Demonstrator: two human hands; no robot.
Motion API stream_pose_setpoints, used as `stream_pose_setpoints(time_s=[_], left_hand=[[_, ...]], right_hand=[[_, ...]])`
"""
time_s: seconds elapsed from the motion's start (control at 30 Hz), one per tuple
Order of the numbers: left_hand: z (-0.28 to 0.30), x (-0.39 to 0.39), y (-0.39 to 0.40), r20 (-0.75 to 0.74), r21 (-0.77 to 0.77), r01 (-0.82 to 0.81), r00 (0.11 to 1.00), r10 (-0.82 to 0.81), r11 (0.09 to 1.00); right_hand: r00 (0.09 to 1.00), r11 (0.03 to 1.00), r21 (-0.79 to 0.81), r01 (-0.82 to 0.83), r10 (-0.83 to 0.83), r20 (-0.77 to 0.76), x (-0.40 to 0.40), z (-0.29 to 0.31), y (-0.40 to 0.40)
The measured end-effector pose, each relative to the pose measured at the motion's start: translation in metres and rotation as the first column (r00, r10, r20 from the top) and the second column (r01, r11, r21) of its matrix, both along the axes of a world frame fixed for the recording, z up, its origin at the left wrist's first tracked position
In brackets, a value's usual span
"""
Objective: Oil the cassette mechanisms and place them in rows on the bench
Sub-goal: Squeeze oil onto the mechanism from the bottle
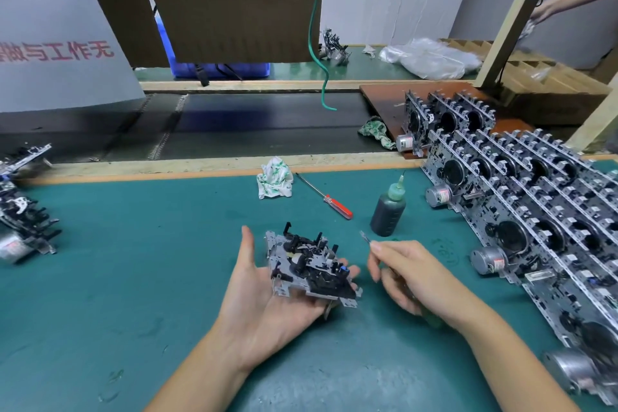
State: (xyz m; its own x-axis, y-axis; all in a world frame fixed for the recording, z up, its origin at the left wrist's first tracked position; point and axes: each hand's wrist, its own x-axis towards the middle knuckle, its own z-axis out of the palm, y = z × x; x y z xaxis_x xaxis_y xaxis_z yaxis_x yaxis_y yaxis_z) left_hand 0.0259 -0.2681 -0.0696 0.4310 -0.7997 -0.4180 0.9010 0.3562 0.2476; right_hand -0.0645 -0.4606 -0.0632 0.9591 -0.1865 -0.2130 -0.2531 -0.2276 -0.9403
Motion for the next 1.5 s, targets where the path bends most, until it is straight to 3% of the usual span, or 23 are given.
stream_pose_setpoints(time_s=[0.07, 0.1, 0.13, 0.17, 0.23, 0.3, 0.37, 0.43, 0.57, 0.67, 0.8, 0.9, 0.97, 1.0, 1.23, 1.5], left_hand=[[-0.004, 0.002, 0.002, 0.043, 0.003, 0.044, 0.998, -0.044, 0.999], [-0.006, 0.002, 0.003, 0.074, 0.003, 0.074, 0.994, -0.074, 0.997], [-0.008, 0.003, 0.003, 0.1, 0.005, 0.099, 0.99, -0.099, 0.995], [-0.01, 0.004, 0.003, 0.118, 0.01, 0.118, 0.986, -0.118, 0.993], [-0.012, 0.004, 0.002, 0.152, 0.028, 0.145, 0.977, -0.148, 0.989], [-0.012, 0.003, -0.001, 0.174, 0.048, 0.164, 0.97, -0.17, 0.985], [-0.013, 0.003, -0.003, 0.189, 0.05, 0.18, 0.964, -0.187, 0.982], [-0.014, 0.004, -0.002, 0.215, 0.053, 0.202, 0.954, -0.209, 0.978], [-0.018, 0.006, -0.002, 0.23, 0.055, 0.209, 0.949, -0.217, 0.976], [-0.019, 0.006, -0.002, 0.221, 0.051, 0.21, 0.951, -0.216, 0.976], [-0.017, 0.007, -0.001, 0.216, 0.034, 0.215, 0.952, -0.217, 0.976], [-0.017, 0.008, -0.002, 0.196, 0.026, 0.213, 0.957, -0.214, 0.977], [-0.018, 0.009, -0.002, 0.187, 0.025, 0.217, 0.958, -0.218, 0.976], [-0.019, 0.009, -0.001, 0.183, 0.026, 0.218, 0.959, -0.219, 0.976], [-0.018, 0.008, -0.001, 0.183, 0.057, 0.218, 0.957, -0.225, 0.974], [-0.019, 0.008, -0.002, 0.176, 0.078, 0.213, 0.959, -0.224, 0.974]], right_hand=[[0.992, 0.911, -0.4, 0.102, -0.066, 0.104, 0.001, -0.003, 0.002], [0.973, 0.777, -0.592, 0.213, -0.116, 0.199, 0.002, -0.005, 0.002], [0.92, 0.651, -0.658, 0.378, -0.184, 0.346, 0.003, -0.006, 0.001], [0.833, 0.596, -0.598, 0.536, -0.254, 0.492, 0.004, -0.005, 0.0], [0.675, 0.627, -0.345, 0.699, -0.419, 0.607, 0.01, -0.006, -0.003], [0.716, 0.722, -0.225, 0.654, -0.496, 0.491, 0.019, -0.01, -0.008], [0.826, 0.817, -0.21, 0.538, -0.46, 0.325, 0.027, -0.017, -0.011], [0.865, 0.854, -0.194, 0.483, -0.432, 0.256, 0.031, -0.022, -0.013], [0.852, 0.874, -0.106, 0.475, -0.426, 0.304, 0.028, -0.019, -0.016], [0.772, 0.867, 0.13, 0.481, -0.489, 0.406, 0.023, -0.003, -0.012], [0.734, 0.766, 0.511, 0.389, -0.593, 0.331, 0.01, 0.014, -0.007], [0.743, 0.501, 0.822, 0.27, -0.652, 0.154, 0.009, 0.018, 0.001], [0.719, 0.366, 0.888, 0.277, -0.693, 0.061, 0.011, 0.018, 0.006], [0.708, 0.354, 0.886, 0.3, -0.705, 0.042, 0.012, 0.017, 0.008], [0.688, 0.627, 0.623, 0.468, -0.701, 0.188, 0.01, 0.013, 0.022], [0.674, 0.677, 0.516, 0.525, -0.701, 0.233, 0.013, 0.005, 0.023]])
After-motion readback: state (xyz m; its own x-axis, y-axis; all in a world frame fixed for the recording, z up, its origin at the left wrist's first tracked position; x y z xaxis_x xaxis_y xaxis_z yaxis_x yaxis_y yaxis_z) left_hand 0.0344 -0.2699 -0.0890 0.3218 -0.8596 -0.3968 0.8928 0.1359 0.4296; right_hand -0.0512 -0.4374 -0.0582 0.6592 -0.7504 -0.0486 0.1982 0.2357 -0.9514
